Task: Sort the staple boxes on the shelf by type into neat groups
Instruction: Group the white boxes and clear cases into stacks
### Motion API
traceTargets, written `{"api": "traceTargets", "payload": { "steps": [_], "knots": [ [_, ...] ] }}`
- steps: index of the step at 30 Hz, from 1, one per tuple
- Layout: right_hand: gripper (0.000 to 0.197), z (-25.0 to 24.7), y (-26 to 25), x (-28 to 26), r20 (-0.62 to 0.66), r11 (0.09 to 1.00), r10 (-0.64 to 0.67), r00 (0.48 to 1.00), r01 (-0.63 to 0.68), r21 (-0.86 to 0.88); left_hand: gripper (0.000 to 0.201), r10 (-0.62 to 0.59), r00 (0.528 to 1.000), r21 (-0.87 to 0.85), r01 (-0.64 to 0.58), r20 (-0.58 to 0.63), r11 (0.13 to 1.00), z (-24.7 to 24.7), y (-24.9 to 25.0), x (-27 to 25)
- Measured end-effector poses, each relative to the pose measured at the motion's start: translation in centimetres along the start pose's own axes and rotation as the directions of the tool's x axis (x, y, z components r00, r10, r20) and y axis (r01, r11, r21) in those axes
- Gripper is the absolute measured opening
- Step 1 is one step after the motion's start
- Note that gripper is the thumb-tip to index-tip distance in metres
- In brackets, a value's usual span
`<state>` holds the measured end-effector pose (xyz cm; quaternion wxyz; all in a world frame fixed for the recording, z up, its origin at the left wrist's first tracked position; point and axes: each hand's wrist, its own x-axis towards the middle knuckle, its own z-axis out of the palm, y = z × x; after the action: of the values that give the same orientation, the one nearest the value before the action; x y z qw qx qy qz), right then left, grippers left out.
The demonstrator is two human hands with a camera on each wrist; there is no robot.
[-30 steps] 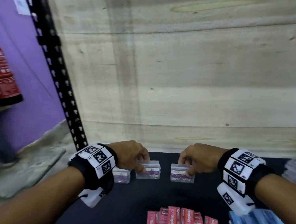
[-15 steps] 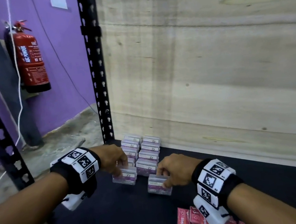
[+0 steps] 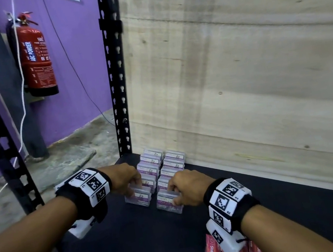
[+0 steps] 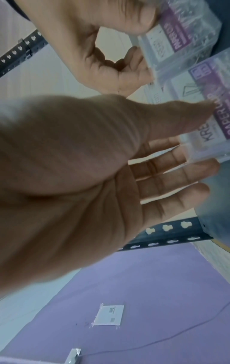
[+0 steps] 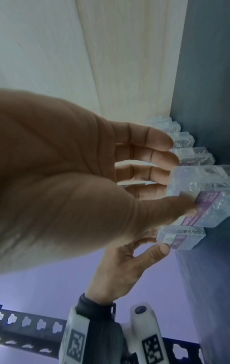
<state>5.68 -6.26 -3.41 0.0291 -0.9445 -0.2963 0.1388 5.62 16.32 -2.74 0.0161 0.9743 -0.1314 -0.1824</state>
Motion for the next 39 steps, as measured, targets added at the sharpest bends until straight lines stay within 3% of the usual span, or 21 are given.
{"api": "traceTargets", "payload": {
  "steps": [13,21,30,35,39],
  "knots": [
    [0.040,0.4,-0.3,0.0,-0.071,0.999,-0.040,0.997,0.039,-0.007,0.041,0.044,0.994,0.041,-0.040,-0.103,0.998,0.1,-0.3,-0.4],
    [0.037,-0.9,2.5,-4.5,-0.101,0.996,-0.044,0.994,0.051,0.068,0.039,0.080,0.986,0.117,-0.063,-0.149,0.991,-2.3,2.4,-1.7],
    [0.041,-0.6,13.7,-16.8,-0.075,0.964,0.251,0.965,-0.242,0.109,0.031,0.313,0.940,0.170,-0.289,-0.137,0.942,-3.6,14.1,1.9],
    [0.041,0.3,21.3,-24.9,-0.095,0.881,0.470,0.878,-0.458,0.119,0.035,0.450,0.889,0.159,-0.434,-0.083,0.887,-3.7,23.3,4.7],
    [0.037,1.1,26.7,-30.7,-0.097,0.773,0.628,0.772,-0.605,0.190,0.037,0.537,0.844,0.161,-0.528,-0.012,0.834,-3.1,30.7,6.5]
  ]
}}
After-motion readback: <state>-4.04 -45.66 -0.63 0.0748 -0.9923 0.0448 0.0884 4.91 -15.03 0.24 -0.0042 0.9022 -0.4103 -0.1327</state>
